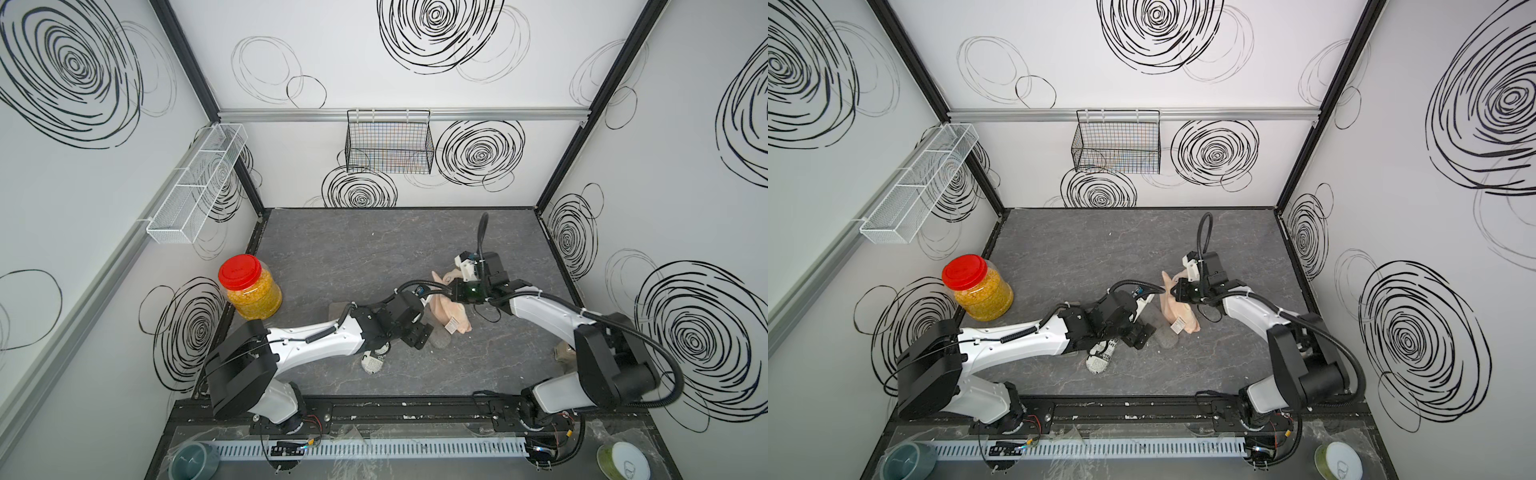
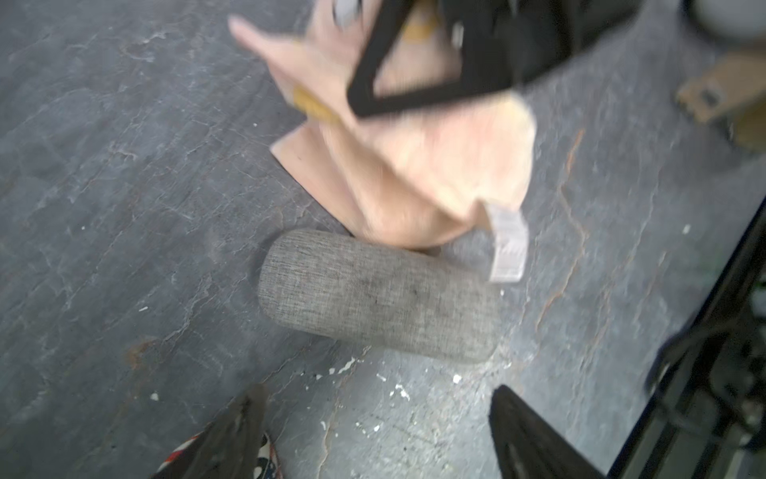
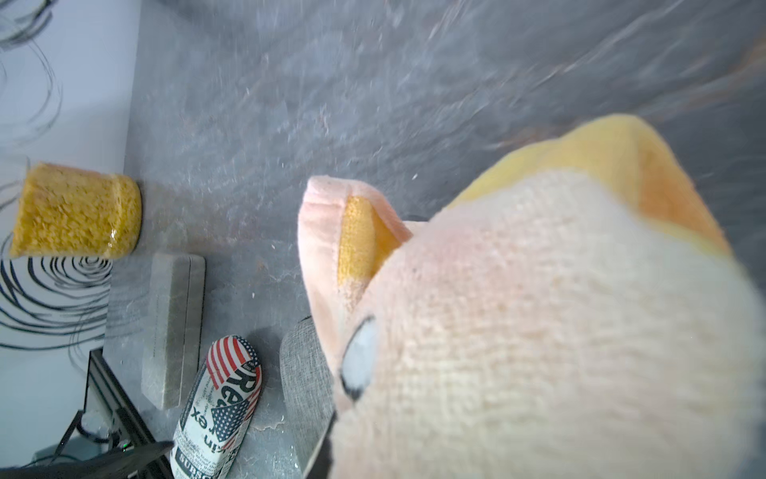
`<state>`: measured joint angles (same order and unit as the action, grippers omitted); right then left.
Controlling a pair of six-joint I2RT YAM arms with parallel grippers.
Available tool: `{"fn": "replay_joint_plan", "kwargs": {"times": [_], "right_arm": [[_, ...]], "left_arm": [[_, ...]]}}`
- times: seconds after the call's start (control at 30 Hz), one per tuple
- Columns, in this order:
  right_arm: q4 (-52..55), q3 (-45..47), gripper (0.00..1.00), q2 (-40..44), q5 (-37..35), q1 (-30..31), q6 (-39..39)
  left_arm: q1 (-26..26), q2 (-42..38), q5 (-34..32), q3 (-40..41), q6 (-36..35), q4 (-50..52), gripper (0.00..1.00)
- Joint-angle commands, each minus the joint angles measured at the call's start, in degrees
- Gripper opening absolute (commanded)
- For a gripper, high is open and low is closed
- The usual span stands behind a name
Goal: Wipe the eyeglass case
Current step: Adjust the eyeglass case at the center of the board.
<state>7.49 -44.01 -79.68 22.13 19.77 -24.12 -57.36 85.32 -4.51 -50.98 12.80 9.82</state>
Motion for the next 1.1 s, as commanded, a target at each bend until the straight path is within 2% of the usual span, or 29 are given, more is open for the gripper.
{"fn": "replay_joint_plan", "kwargs": {"times": [0.0, 0.07, 0.13, 0.23, 0.43, 0.7, 0.93, 1.07], "right_arm": [[7.2, 1.7, 0.00, 7.7, -2.6, -4.5, 1.5], [9.6, 2.8, 0.00, 12.6, -1.9, -6.7, 1.5], [11.0, 3.9, 0.00, 16.9, -1.3, -7.9, 1.2], [11.4, 6.1, 0.00, 21.9, -2.0, -8.4, 0.5], [11.7, 9.4, 0.00, 29.4, -5.2, -10.4, 0.4], [14.5, 10.3, 0.00, 33.2, -4.8, -14.5, 1.0], [14.5, 10.8, 0.00, 33.0, -3.3, -16.0, 0.6], [14.4, 10.7, 0.00, 32.9, -2.6, -16.5, 0.7]], "left_arm": [[-0.9, 2.9, 0.2, -4.9, -13.7, 6.4, 0.95], [-1.8, 5.3, -2.1, -7.7, -19.0, 9.9, 1.00], [-2.5, 8.1, -3.9, -9.8, -23.8, 12.9, 0.99], [-2.9, 11.4, -4.8, -12.3, -27.5, 15.1, 0.99], [-5.5, 18.1, -13.3, -16.9, -29.5, 15.3, 0.99], [-5.2, 23.8, -14.8, -20.7, -29.3, 11.2, 0.99], [-2.5, 28.6, -8.1, -26.7, -28.8, 11.0, 0.99], [-0.4, 30.3, -1.3, -28.9, -27.7, 12.9, 0.99]]}}
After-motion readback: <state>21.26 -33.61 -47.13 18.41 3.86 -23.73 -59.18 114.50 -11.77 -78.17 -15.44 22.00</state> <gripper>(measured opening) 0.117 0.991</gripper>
